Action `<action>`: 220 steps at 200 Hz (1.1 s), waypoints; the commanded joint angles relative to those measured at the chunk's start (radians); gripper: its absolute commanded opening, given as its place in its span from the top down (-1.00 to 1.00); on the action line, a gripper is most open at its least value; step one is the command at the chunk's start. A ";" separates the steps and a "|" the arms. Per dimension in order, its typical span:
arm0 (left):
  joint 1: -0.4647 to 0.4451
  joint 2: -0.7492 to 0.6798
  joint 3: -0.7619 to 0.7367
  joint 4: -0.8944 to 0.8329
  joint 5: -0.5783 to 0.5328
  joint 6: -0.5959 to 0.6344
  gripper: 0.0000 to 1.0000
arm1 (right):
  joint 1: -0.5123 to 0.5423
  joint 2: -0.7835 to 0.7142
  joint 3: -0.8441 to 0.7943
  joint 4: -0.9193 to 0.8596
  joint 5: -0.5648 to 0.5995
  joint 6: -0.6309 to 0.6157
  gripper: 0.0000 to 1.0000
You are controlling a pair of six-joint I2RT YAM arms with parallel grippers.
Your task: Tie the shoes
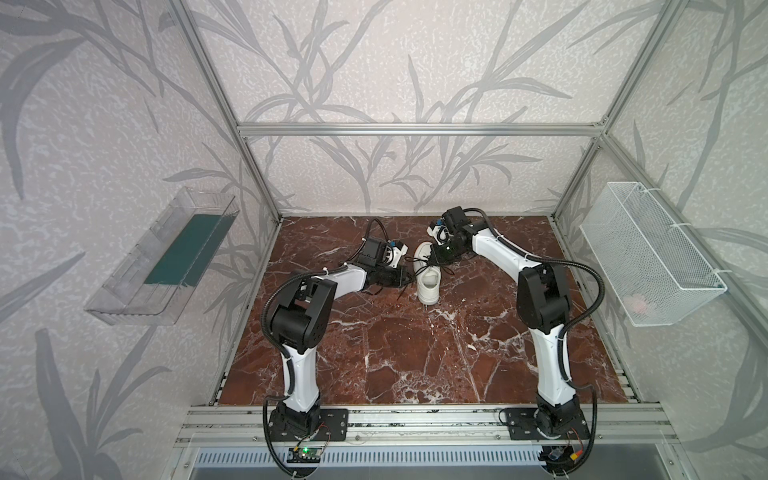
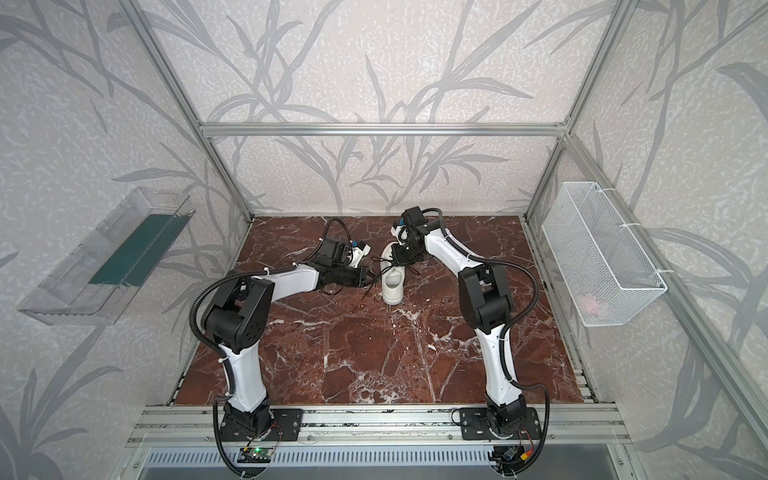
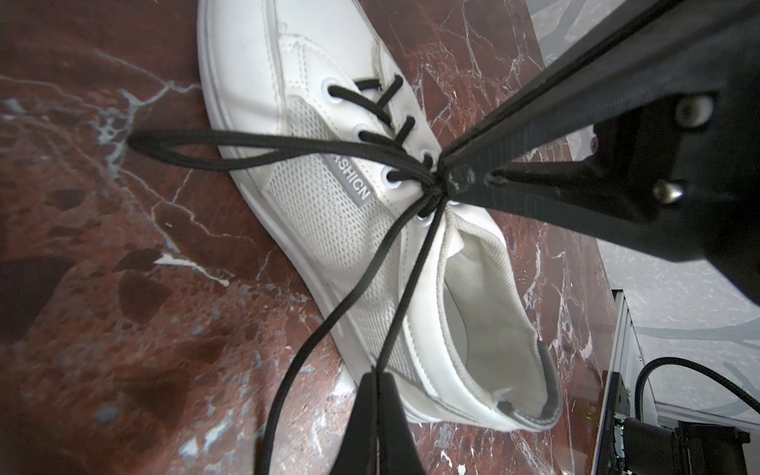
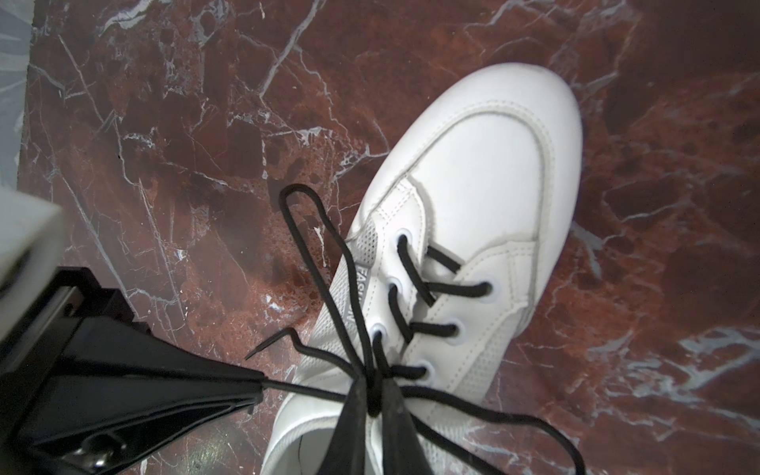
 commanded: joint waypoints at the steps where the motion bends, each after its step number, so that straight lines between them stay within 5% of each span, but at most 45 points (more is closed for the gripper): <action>1: 0.009 -0.051 -0.015 -0.027 -0.010 0.019 1.00 | 0.007 0.022 0.016 -0.033 0.000 -0.009 0.76; 9: 0.010 -0.048 -0.014 -0.025 -0.006 0.019 1.00 | 0.007 0.019 0.017 -0.033 -0.006 -0.006 0.76; 40: 0.009 -0.061 -0.016 -0.028 -0.020 0.035 0.38 | 0.009 0.005 0.014 -0.027 -0.042 -0.001 0.74; 73: 0.009 -0.092 0.016 -0.180 -0.132 0.138 0.20 | 0.008 -0.016 0.002 -0.022 -0.065 0.002 0.72; 145: -0.034 -0.060 0.127 -0.498 -0.420 0.309 0.19 | 0.009 -0.044 -0.001 -0.001 -0.101 0.019 0.60; 220: -0.087 0.024 0.165 -0.495 -0.454 0.298 0.18 | -0.009 -0.112 -0.012 0.006 -0.129 0.022 0.44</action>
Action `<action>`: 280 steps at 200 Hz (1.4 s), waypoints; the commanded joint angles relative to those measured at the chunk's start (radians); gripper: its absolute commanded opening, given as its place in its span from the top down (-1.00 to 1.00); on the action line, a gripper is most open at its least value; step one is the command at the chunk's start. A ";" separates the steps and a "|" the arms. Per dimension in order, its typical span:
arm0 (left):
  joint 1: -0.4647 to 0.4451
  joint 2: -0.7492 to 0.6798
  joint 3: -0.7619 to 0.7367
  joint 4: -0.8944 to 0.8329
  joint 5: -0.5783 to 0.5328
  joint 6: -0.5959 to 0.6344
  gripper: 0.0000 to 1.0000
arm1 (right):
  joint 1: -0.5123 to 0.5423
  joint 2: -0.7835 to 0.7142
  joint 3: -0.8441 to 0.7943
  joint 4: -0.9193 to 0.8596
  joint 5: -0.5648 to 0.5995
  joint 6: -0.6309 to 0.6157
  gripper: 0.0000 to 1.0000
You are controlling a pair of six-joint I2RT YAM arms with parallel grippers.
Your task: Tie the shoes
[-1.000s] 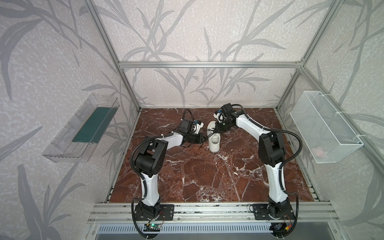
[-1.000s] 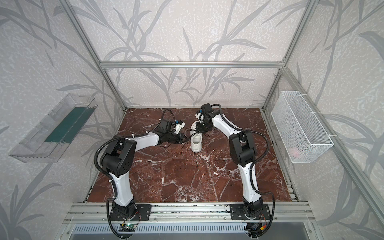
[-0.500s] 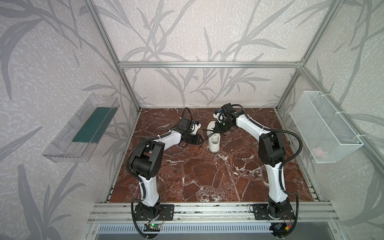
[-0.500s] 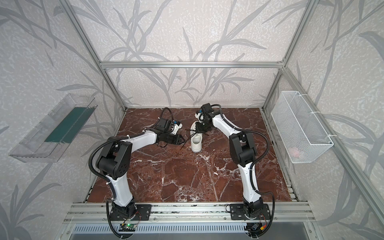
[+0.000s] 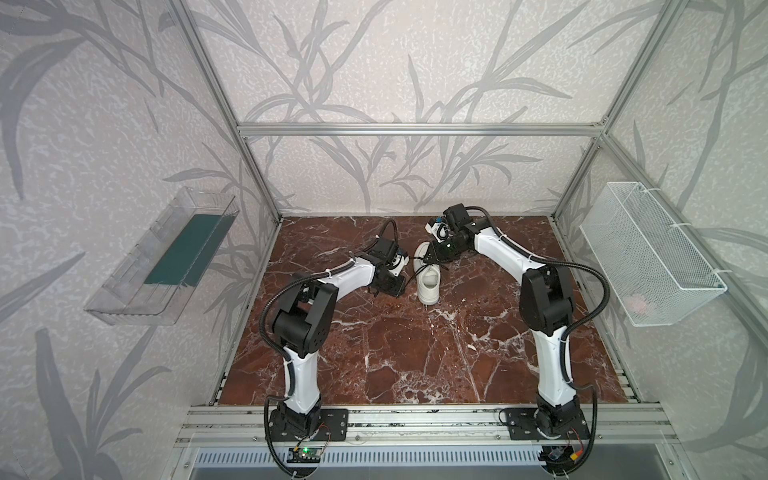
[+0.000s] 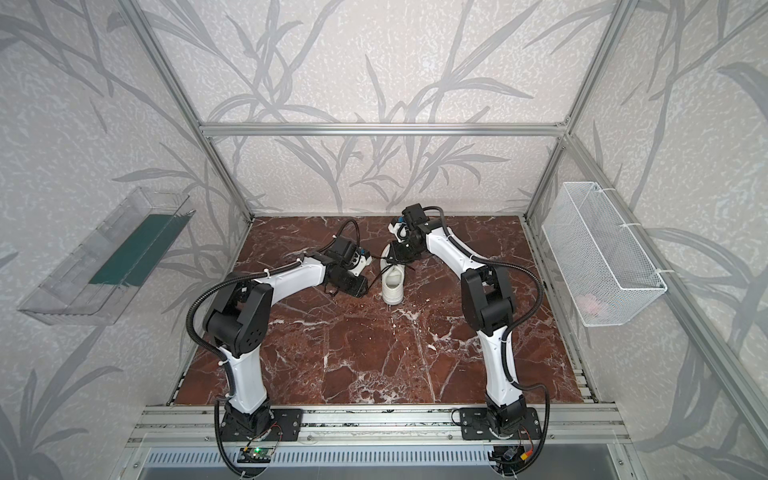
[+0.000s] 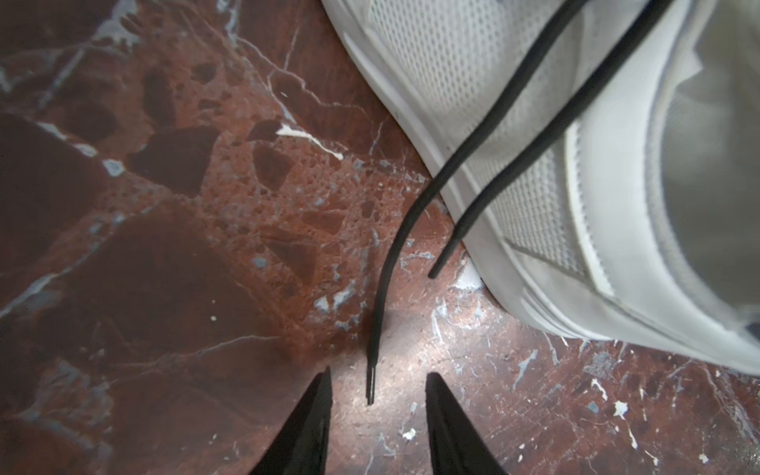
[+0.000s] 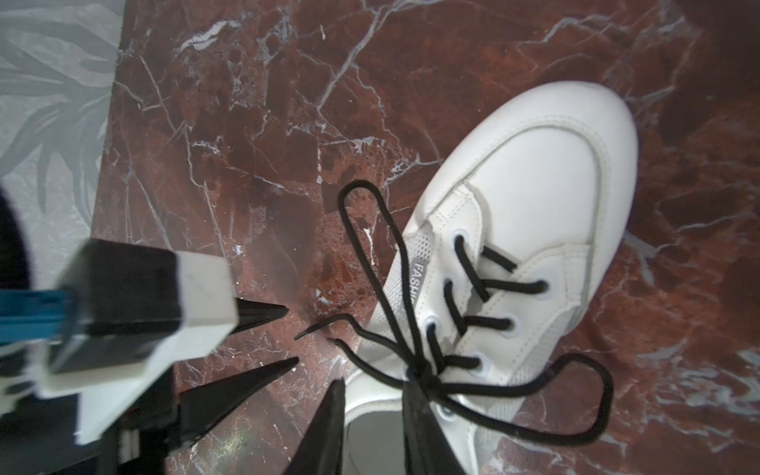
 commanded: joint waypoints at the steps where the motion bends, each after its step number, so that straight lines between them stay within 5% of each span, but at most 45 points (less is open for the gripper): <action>1: -0.008 0.028 0.027 -0.022 -0.037 0.011 0.18 | -0.008 -0.071 -0.009 -0.002 -0.030 -0.002 0.44; 63: -0.024 0.058 0.015 0.002 -0.106 0.000 0.22 | -0.019 -0.077 -0.025 0.018 -0.038 -0.039 0.40; 121: -0.066 0.067 0.001 0.012 -0.168 0.032 0.41 | -0.027 0.014 0.063 0.011 -0.013 -0.195 0.38; 192: -0.111 0.060 -0.026 0.043 -0.268 0.034 0.42 | -0.062 0.017 0.063 0.034 -0.016 -0.180 0.37; 236: -0.125 0.092 -0.013 0.029 -0.258 0.040 1.00 | -0.072 0.009 0.047 0.058 -0.015 -0.187 0.36; 280: -0.109 0.052 -0.022 0.057 -0.227 0.023 1.00 | -0.071 0.023 0.052 0.076 -0.007 -0.243 0.35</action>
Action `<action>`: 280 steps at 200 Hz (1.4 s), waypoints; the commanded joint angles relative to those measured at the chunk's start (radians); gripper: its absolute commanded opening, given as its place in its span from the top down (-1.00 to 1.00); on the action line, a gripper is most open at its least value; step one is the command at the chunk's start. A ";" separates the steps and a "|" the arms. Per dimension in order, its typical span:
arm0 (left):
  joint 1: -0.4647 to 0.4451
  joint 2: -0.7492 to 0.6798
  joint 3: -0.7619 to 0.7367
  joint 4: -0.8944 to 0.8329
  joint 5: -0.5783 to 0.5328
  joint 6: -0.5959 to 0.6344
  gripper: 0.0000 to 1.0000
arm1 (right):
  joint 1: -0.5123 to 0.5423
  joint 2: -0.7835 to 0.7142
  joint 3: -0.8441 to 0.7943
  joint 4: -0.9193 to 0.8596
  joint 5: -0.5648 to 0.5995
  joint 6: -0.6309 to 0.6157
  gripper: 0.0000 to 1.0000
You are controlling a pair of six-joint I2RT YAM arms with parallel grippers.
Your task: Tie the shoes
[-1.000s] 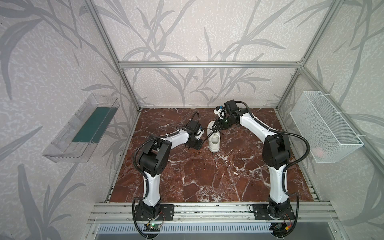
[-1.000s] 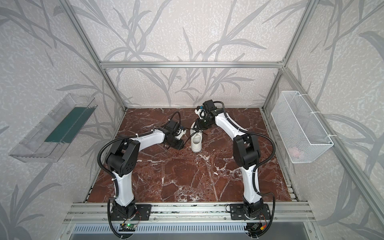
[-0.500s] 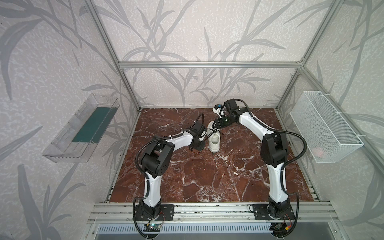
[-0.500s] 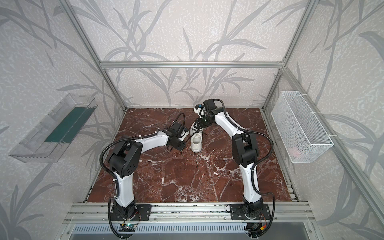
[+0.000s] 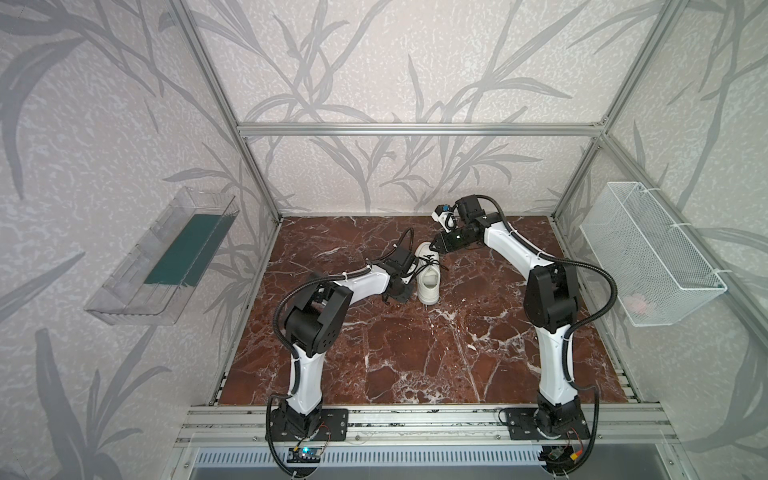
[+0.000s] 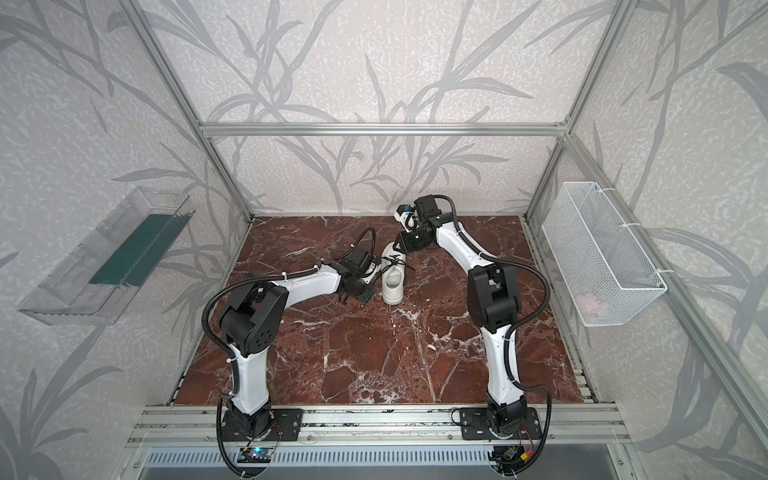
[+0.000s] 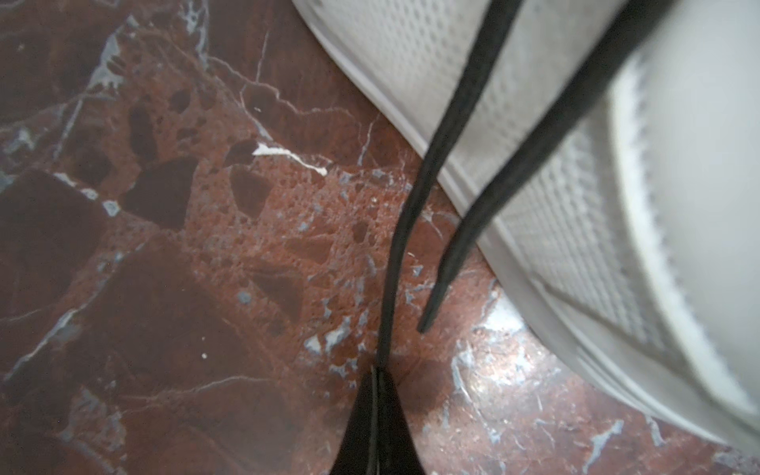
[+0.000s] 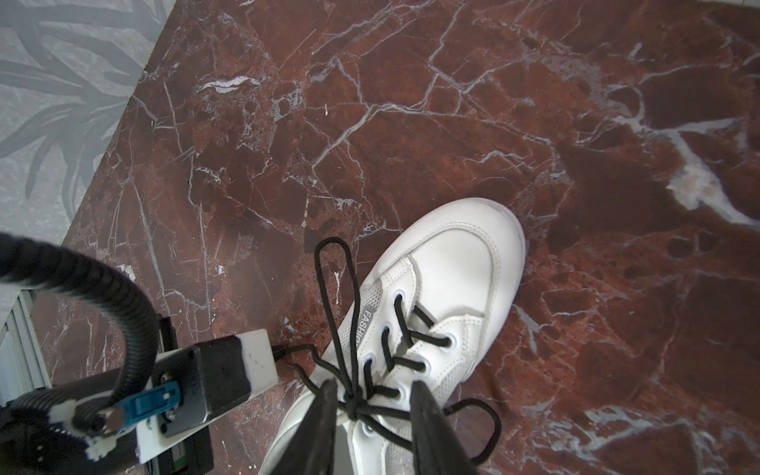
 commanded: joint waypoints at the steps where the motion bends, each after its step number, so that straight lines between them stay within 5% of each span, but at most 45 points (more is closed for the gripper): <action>1: 0.011 0.003 -0.011 -0.015 0.031 -0.012 1.00 | 0.001 0.011 0.005 0.019 0.015 -0.055 0.35; 33: 0.044 -0.020 0.031 -0.021 0.108 -0.041 1.00 | 0.008 0.042 0.028 0.021 0.061 -0.125 0.32; 81: 0.098 -0.032 0.037 0.009 0.183 -0.076 1.00 | 0.030 0.121 0.115 -0.019 -0.044 -0.189 0.29; 168: 0.167 0.036 0.139 -0.035 0.238 -0.064 1.00 | 0.047 0.245 0.261 -0.093 -0.164 -0.136 0.29; 280: 0.218 0.300 0.494 -0.156 0.269 -0.012 1.00 | 0.015 0.120 0.098 0.028 -0.246 -0.043 0.29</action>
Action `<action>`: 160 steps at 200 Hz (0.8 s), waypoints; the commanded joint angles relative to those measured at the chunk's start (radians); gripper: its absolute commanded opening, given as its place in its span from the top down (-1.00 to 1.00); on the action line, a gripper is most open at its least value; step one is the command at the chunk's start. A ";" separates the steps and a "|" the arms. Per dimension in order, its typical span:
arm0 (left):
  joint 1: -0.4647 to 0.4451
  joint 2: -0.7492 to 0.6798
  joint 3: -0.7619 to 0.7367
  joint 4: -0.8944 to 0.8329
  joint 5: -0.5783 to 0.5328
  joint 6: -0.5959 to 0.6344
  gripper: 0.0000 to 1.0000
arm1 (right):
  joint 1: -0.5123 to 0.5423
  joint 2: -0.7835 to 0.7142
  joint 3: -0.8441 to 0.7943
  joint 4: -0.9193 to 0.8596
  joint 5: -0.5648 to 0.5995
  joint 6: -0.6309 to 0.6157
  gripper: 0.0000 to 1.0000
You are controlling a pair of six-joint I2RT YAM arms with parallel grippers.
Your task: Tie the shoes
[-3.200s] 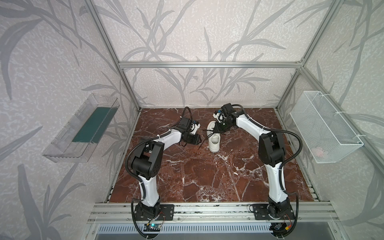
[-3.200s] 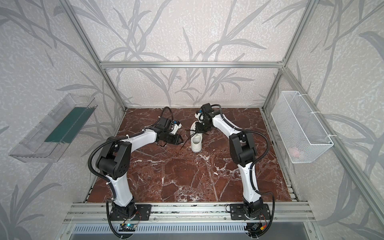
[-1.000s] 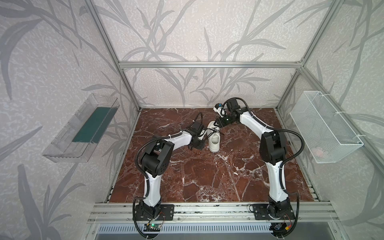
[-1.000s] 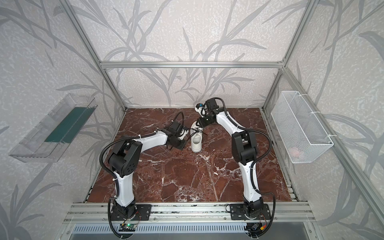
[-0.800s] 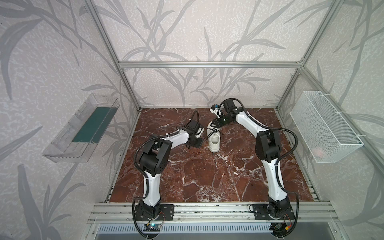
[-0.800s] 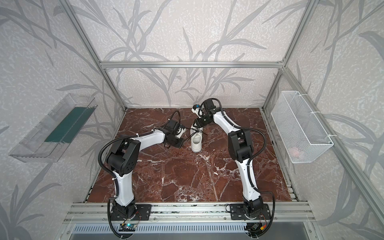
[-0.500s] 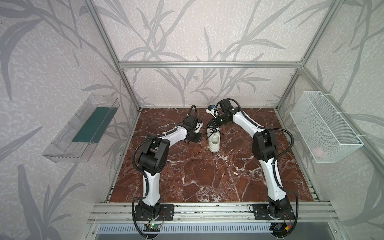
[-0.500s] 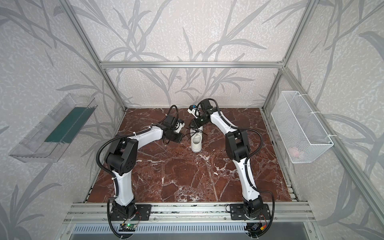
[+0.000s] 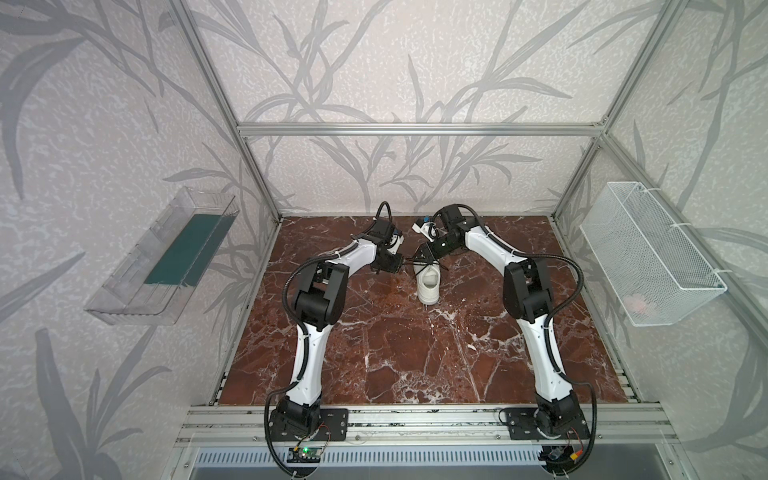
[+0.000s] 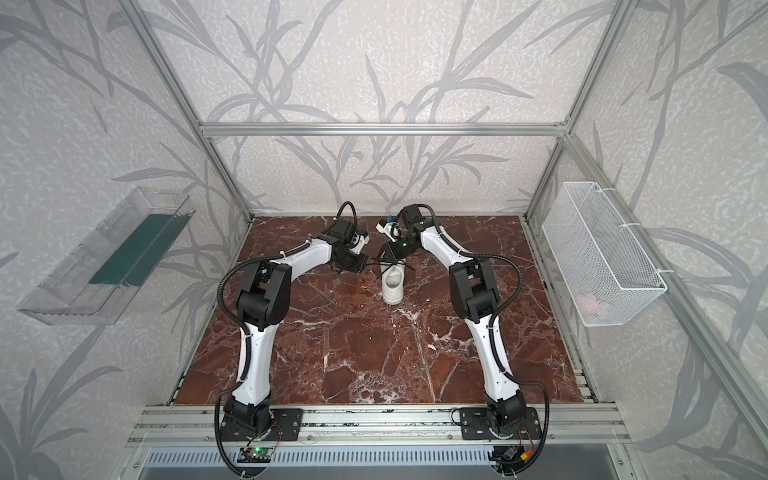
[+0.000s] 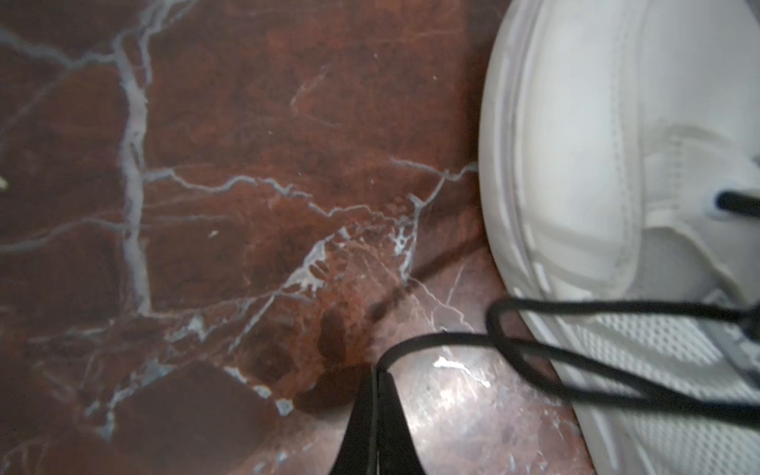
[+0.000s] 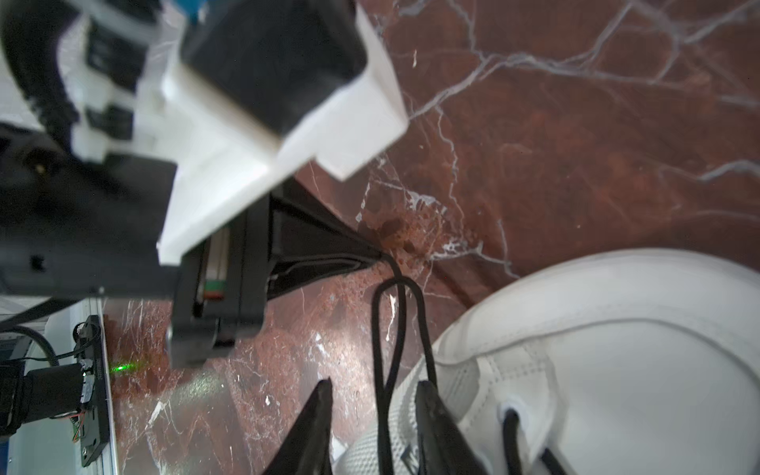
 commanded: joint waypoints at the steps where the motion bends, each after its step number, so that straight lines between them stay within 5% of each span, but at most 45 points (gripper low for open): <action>1: 0.004 0.040 0.078 -0.040 0.023 0.021 1.00 | -0.025 -0.097 -0.046 0.060 -0.040 0.047 0.29; 123: 0.008 0.273 0.531 -0.198 0.162 0.129 1.00 | -0.099 -0.157 -0.109 0.143 -0.127 0.129 0.26; 160: 0.006 0.320 0.611 -0.209 0.185 0.129 1.00 | -0.102 -0.116 -0.044 0.094 -0.056 0.170 0.26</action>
